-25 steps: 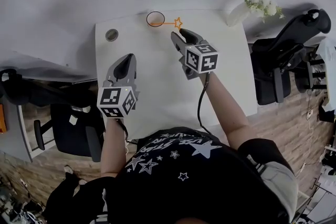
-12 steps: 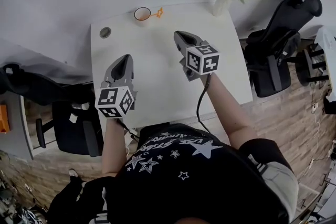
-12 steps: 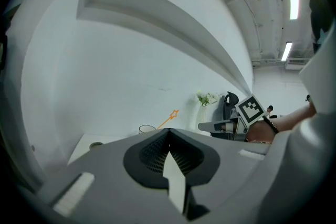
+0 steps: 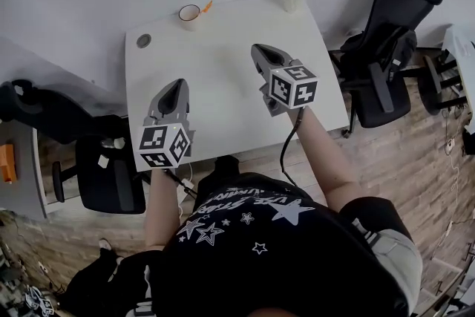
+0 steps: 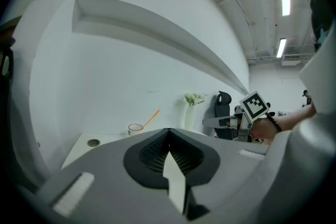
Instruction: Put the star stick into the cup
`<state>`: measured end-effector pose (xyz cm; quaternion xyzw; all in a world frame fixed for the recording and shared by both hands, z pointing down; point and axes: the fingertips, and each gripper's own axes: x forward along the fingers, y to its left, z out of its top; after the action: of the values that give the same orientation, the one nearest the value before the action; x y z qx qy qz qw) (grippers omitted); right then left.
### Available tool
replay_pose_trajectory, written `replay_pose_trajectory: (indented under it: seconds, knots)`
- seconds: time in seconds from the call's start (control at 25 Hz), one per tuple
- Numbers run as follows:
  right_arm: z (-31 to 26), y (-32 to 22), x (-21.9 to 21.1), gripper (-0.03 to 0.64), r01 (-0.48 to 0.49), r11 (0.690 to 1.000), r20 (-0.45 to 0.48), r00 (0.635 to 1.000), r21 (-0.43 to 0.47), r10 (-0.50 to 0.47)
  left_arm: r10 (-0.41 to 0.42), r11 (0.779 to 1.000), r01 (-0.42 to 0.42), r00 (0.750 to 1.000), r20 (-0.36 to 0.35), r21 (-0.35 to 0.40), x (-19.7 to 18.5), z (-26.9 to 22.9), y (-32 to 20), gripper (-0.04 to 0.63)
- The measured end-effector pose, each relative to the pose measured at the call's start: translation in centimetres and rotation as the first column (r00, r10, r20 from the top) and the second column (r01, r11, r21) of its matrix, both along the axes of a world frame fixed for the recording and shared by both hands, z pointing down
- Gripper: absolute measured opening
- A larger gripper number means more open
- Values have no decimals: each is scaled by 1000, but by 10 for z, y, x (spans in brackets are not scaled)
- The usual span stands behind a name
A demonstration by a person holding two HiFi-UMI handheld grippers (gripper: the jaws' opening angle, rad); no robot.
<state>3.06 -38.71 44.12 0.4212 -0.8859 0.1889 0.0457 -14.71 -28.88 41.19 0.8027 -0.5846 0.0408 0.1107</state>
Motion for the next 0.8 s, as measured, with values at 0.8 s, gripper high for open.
replay_pose_trajectory:
  seconds: [0.8]
  knots:
    - [-5, 136, 77, 17, -1, 1000, -16, 1000, 21, 2, 15, 1000, -15, 1000, 8, 1, 67, 3, 128, 3]
